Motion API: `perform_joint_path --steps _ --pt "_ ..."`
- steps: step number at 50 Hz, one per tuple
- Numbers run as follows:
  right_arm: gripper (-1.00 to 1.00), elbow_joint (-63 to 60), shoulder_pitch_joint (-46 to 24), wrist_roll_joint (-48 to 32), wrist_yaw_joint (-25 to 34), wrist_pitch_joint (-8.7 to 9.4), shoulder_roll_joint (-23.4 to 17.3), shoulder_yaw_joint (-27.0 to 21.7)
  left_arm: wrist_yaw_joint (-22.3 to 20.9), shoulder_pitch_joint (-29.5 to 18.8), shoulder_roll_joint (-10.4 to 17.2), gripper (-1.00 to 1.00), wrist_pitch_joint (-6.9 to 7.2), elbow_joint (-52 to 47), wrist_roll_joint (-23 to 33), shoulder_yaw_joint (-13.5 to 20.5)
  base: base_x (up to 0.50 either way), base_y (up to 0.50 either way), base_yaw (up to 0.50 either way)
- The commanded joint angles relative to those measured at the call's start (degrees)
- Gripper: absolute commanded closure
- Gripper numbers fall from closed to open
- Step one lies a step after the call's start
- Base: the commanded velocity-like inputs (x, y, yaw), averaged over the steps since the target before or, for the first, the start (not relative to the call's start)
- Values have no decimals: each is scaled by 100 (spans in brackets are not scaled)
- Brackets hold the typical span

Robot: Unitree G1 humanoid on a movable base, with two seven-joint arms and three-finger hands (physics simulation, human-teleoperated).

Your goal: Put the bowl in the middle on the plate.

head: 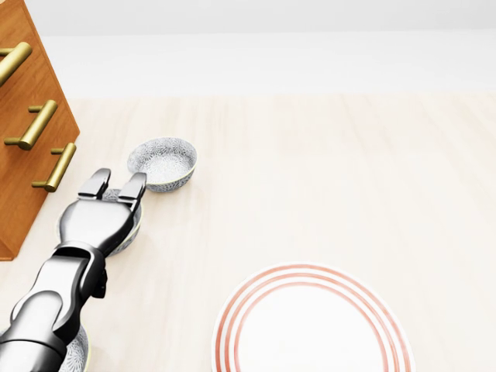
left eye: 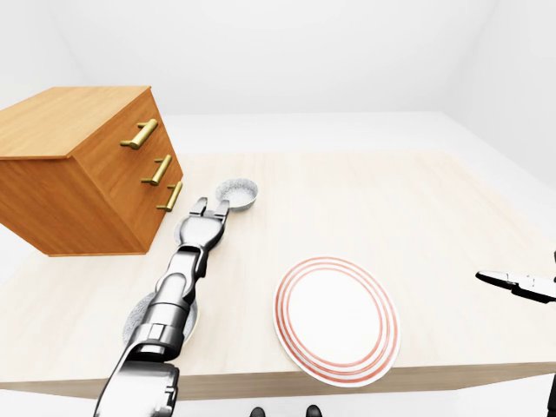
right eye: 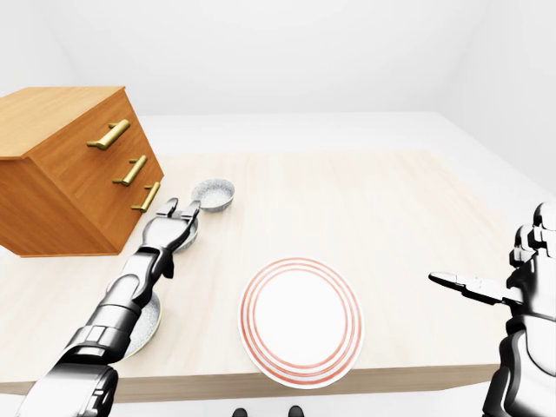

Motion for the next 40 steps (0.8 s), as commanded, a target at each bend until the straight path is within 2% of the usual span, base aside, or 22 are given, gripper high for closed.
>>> perform_joint_path --steps 1,40 --pt "-100 -26 8 3 -2 0 5 -4 4 7 -24 -100 -8 32 4 -21 0 0 0" --pt "-100 143 -22 -22 -32 0 -20 53 159 16 -22 -100 -57 186 -8 -38 0 0 0"
